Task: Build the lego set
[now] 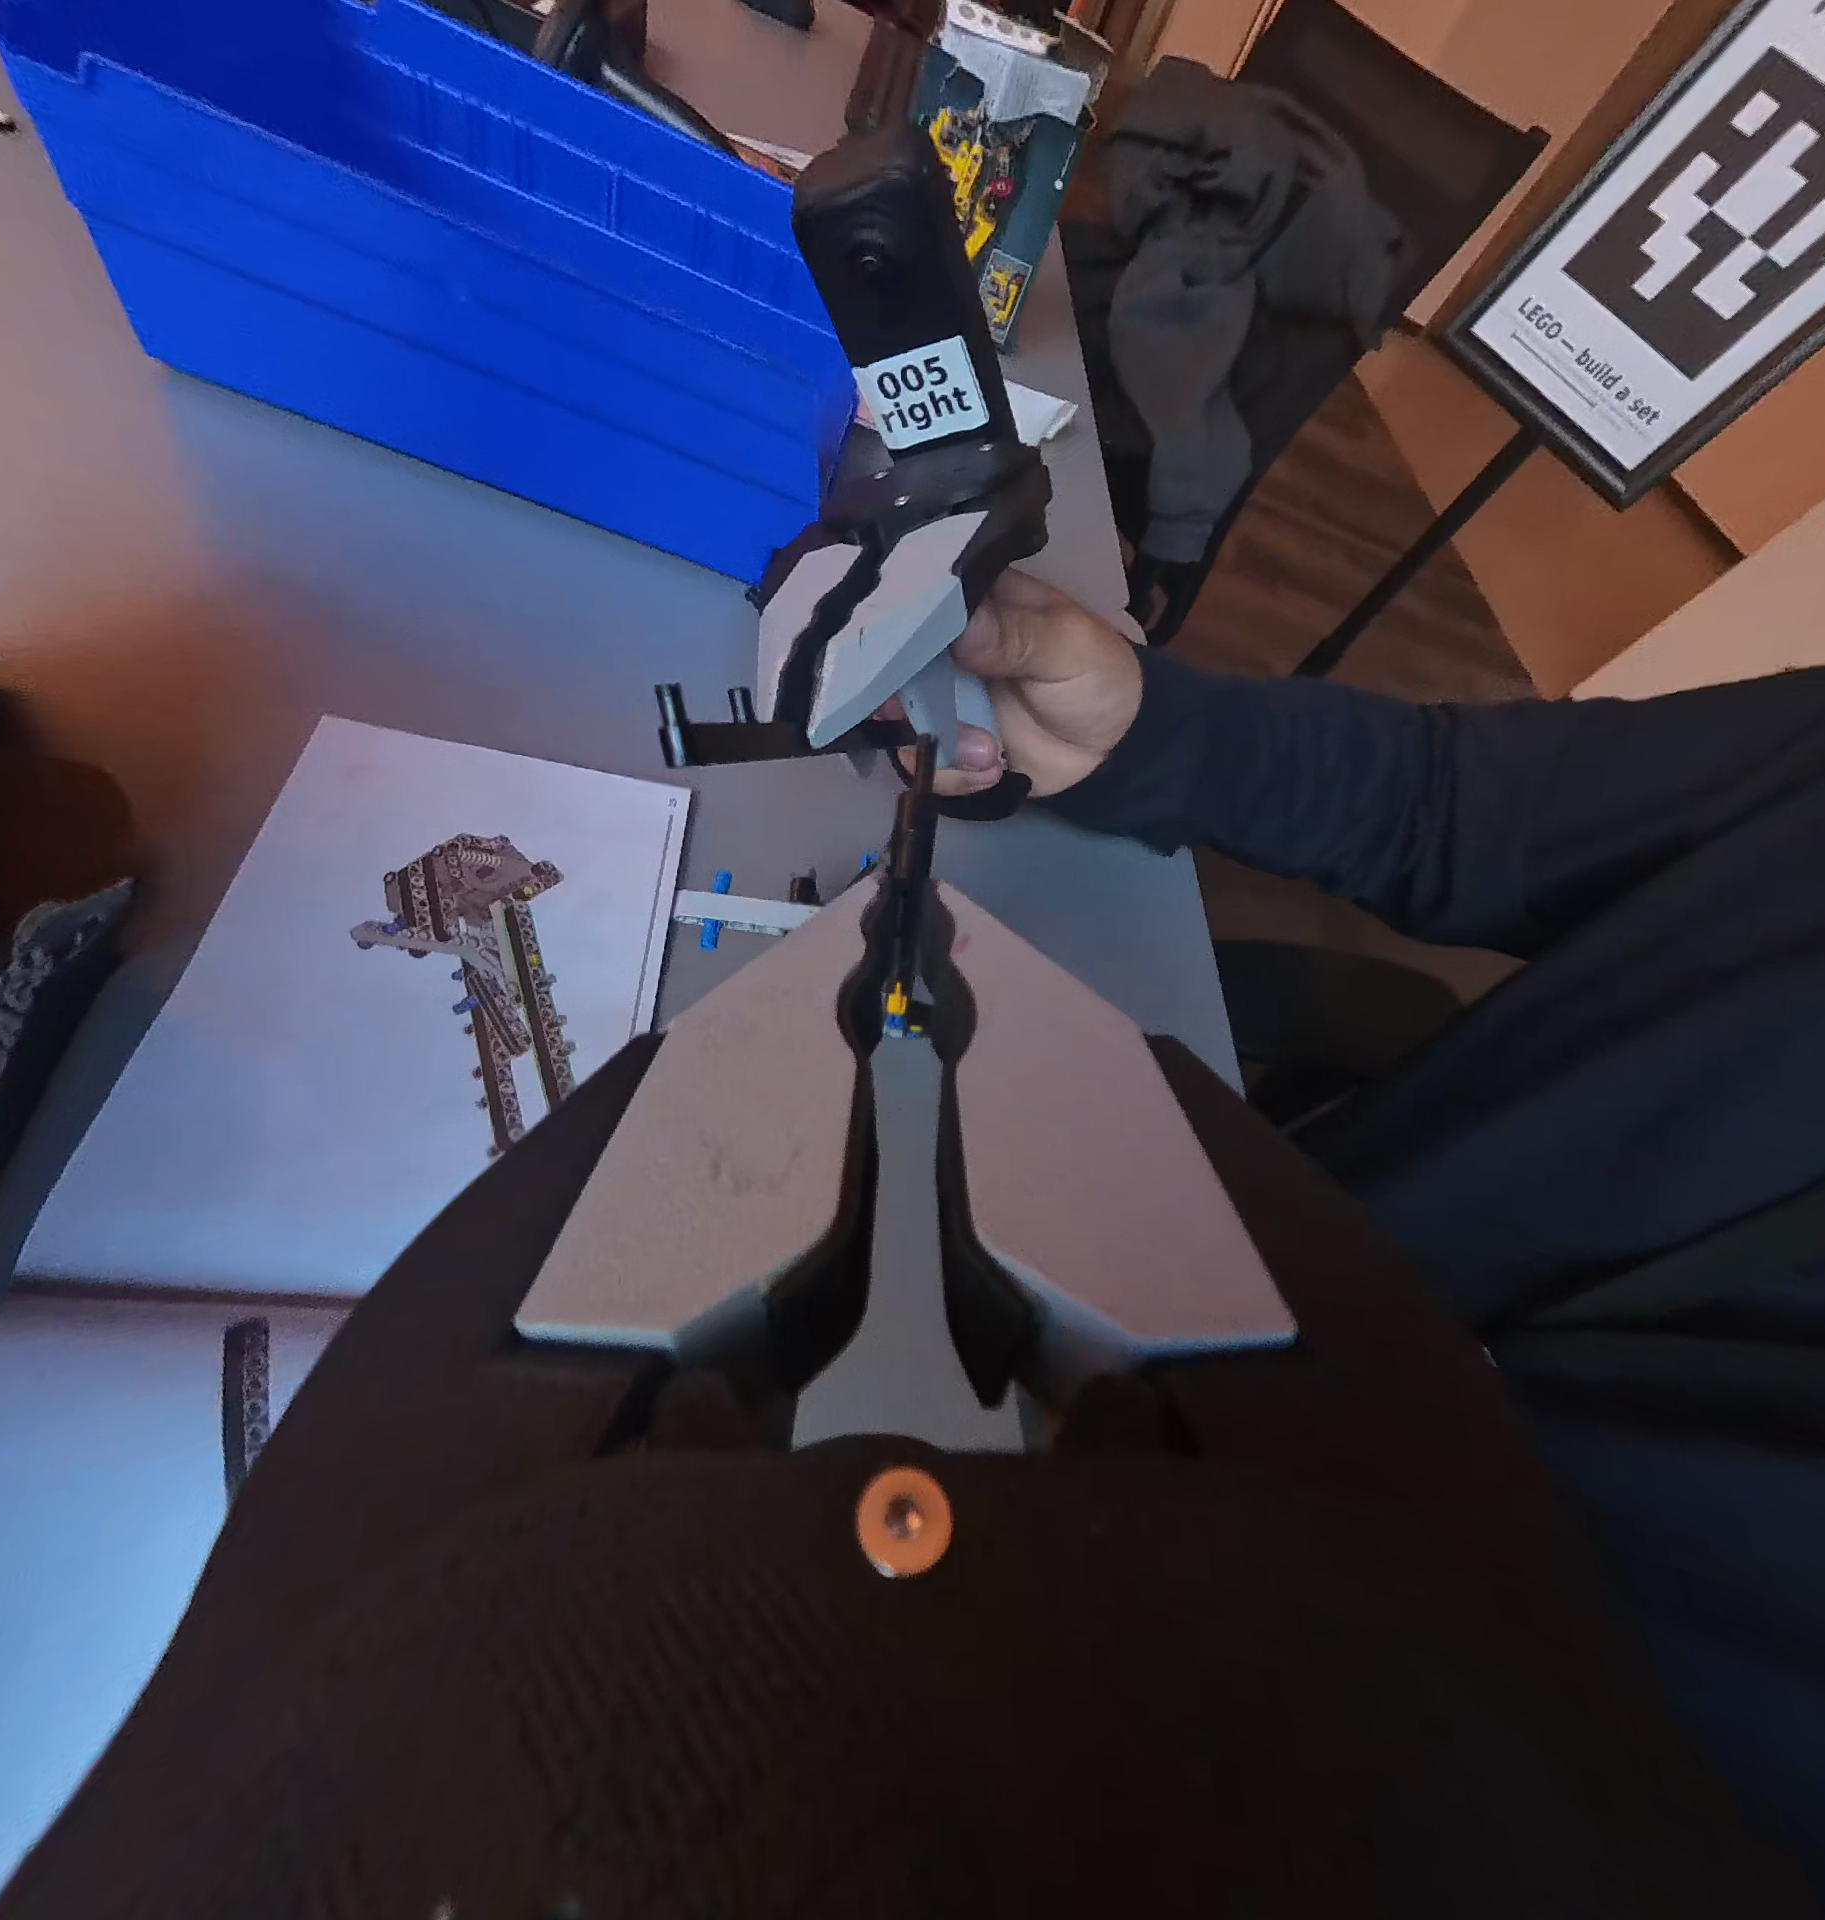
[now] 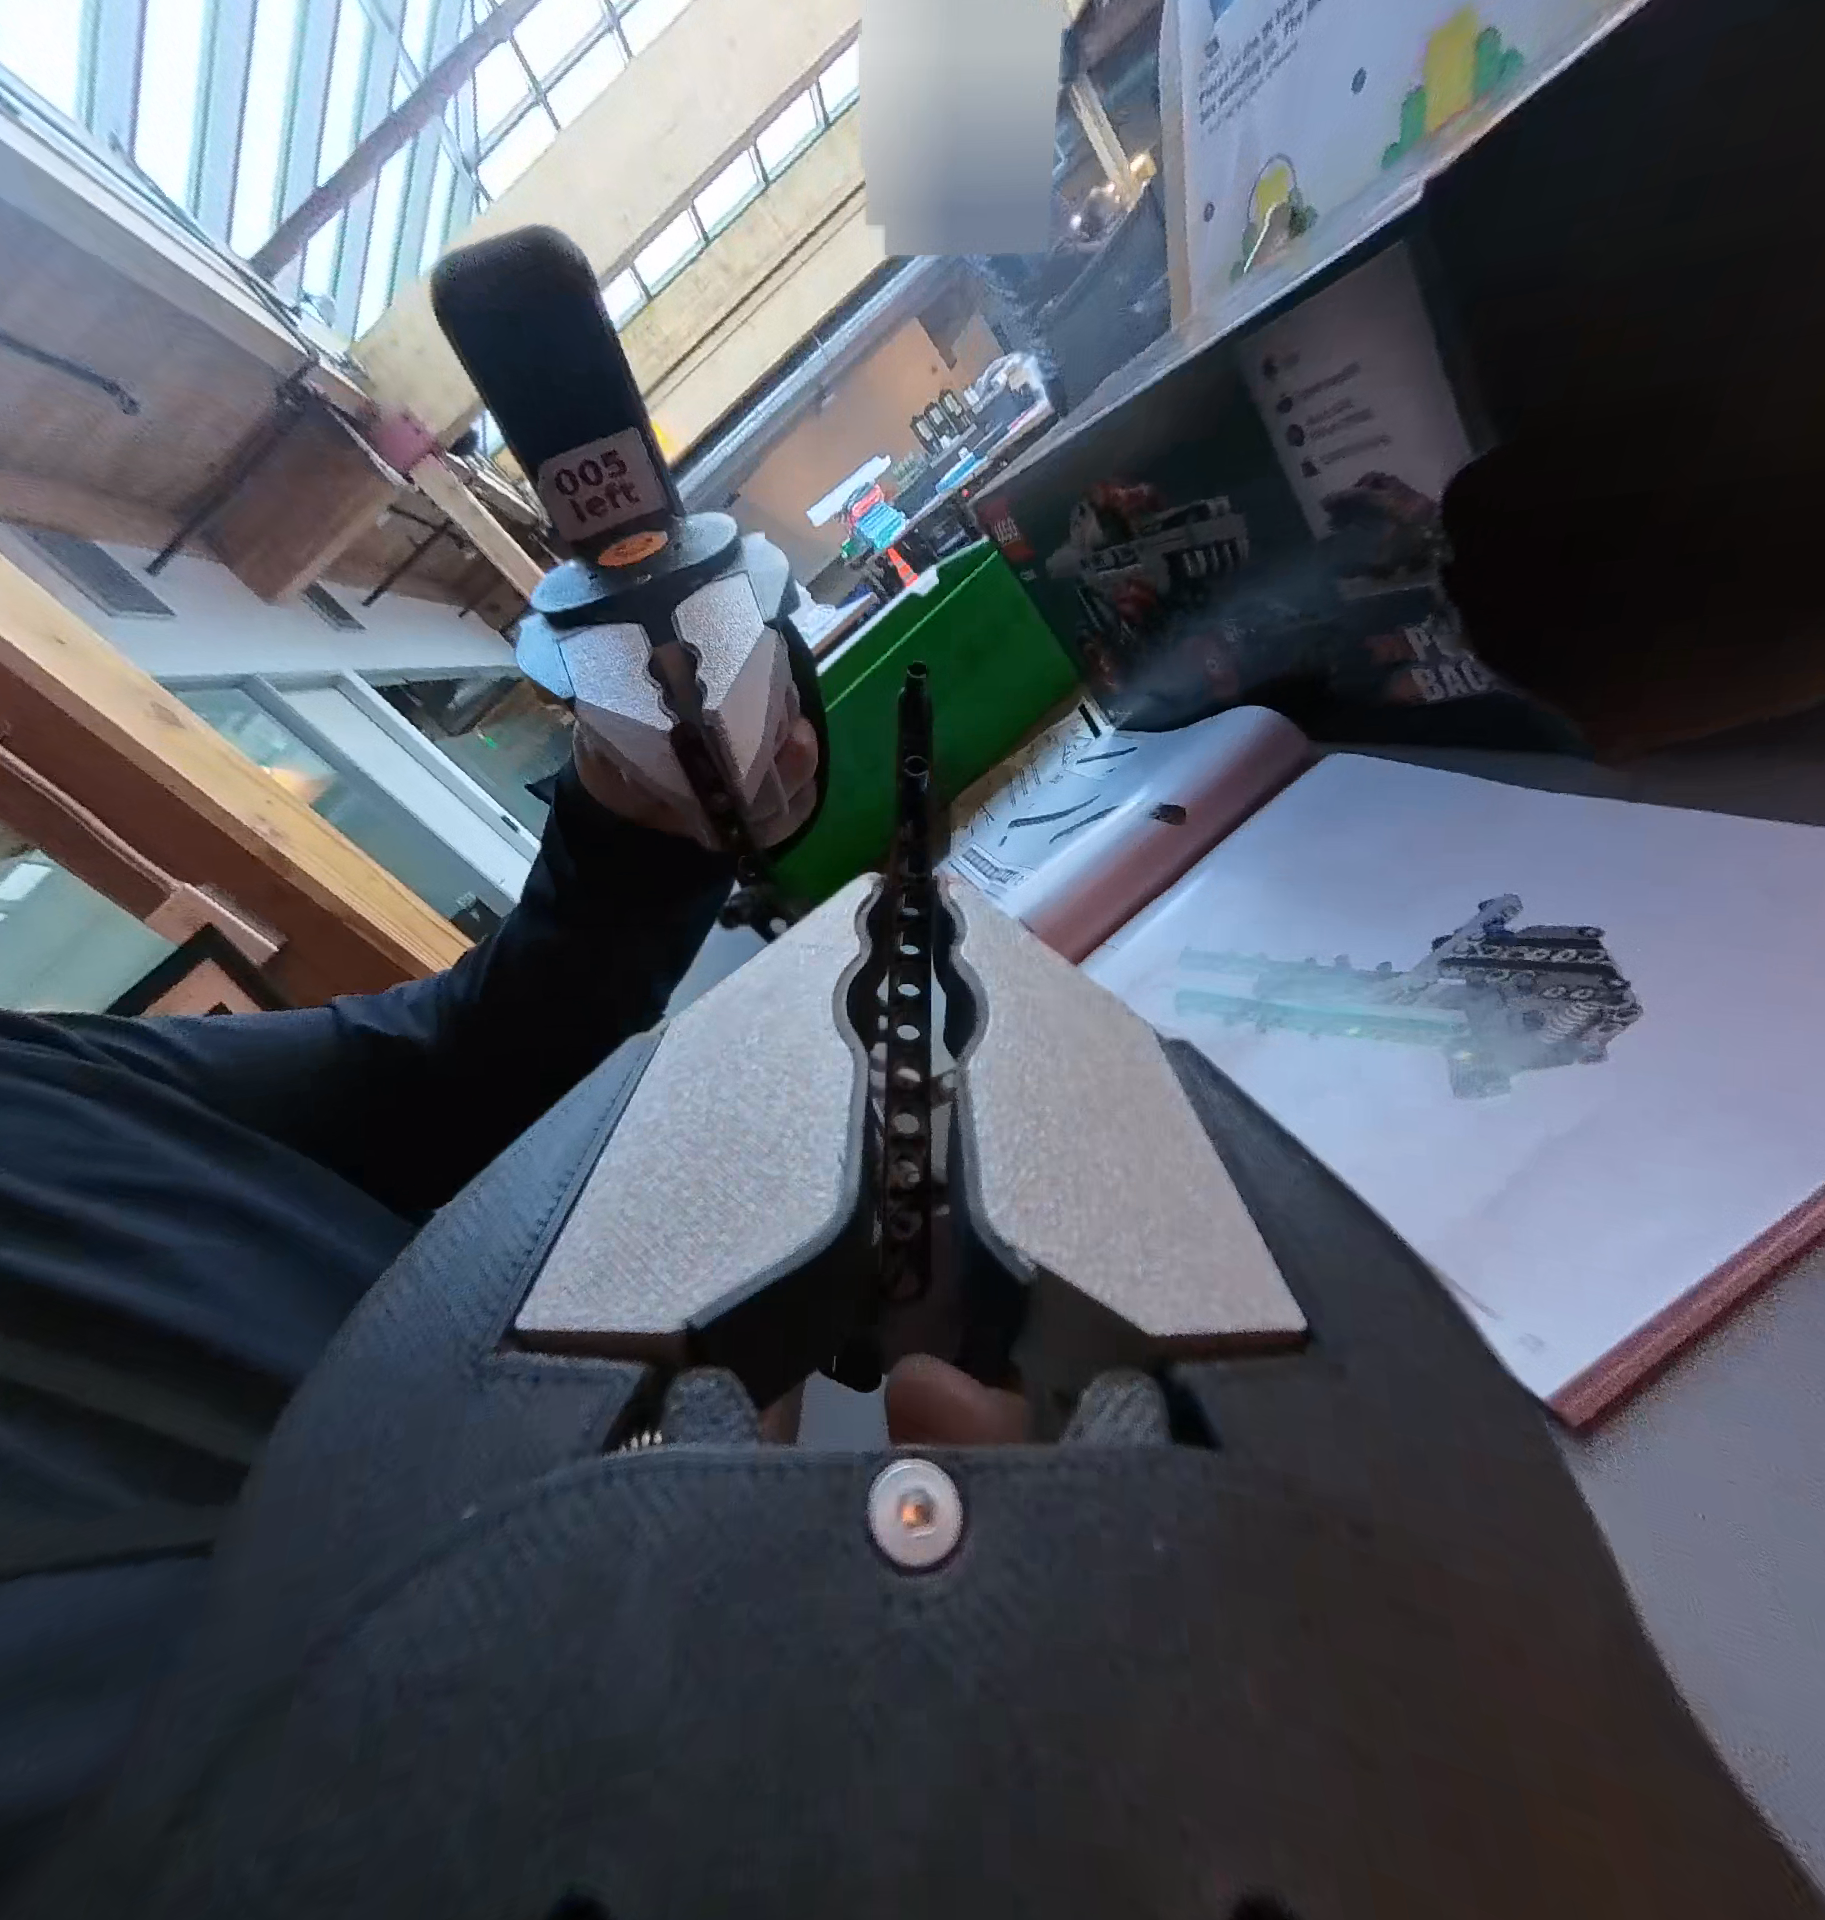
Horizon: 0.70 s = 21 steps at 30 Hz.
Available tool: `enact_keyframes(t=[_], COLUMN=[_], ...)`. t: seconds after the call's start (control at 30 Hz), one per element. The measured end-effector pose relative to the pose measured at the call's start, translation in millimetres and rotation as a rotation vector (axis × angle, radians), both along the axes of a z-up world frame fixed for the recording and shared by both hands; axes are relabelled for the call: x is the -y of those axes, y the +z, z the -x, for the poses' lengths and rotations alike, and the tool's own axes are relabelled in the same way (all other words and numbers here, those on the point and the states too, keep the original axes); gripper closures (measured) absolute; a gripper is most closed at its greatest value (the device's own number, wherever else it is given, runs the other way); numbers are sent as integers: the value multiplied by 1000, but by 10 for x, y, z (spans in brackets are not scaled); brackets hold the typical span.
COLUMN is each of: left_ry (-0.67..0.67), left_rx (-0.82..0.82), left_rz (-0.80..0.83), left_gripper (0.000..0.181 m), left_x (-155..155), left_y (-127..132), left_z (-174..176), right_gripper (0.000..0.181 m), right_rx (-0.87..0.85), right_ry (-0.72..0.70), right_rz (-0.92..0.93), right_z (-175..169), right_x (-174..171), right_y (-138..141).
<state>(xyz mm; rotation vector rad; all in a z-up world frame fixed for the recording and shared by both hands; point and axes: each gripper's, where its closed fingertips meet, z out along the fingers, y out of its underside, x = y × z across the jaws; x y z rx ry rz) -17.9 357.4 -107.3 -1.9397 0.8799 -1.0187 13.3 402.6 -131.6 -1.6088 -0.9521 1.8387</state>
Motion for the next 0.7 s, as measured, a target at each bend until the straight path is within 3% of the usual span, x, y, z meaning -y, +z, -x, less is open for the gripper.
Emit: enact_keyframes(t=[0.27,0.53,0.7], left_ry=[-86,-115,0], left_rx=[-97,-278,-270], left_rz=[-24,-38,-134], left_gripper=[181,174,173], left_x=[-28,130,82], left_y=[76,-524,-550], left_z=[-305,-442,-233], right_gripper=[177,177,177], right_rx=[-60,-17,-2], right_ry=[-88,-135,-114], right_rz=[-10,-48,-28], right_z=[-284,-296,-278], right_x=[-127,-84,-82], right_y=[94,0,-47])
